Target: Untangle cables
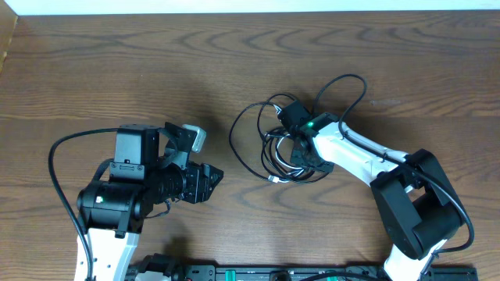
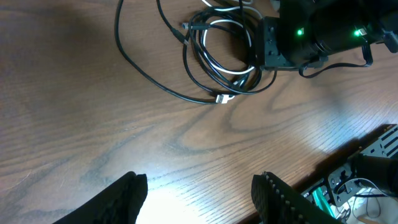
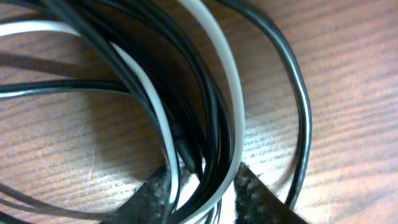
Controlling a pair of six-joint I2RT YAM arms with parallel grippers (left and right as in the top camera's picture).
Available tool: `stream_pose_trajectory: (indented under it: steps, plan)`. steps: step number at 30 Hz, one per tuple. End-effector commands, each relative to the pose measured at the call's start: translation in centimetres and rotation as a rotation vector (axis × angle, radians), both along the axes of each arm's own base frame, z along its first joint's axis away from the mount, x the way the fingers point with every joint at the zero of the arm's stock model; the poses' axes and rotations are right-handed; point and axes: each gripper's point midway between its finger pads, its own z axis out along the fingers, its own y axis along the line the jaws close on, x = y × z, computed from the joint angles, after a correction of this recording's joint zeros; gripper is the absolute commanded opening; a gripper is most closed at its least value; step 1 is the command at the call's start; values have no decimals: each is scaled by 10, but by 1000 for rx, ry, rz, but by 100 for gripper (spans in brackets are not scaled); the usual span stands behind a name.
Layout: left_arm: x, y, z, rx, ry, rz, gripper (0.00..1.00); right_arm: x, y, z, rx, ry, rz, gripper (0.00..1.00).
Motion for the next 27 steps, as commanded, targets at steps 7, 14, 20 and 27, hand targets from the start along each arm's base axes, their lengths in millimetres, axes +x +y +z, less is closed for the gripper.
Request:
stream_pose_trajectory:
  steps: [7,14,20,27]
  plan:
    - [2,1,5,14,-27,-15,60,-15,0,-9,-4,67,32,51]
    - [2,1,5,14,-27,-15,60,1,-6,4,-42,0,30,13]
    - [2,1,5,14,-27,-15,60,14,-11,19,-42,-55,10,9]
    - [2,1,5,15,-27,-15,60,21,-8,42,-7,-117,18,12]
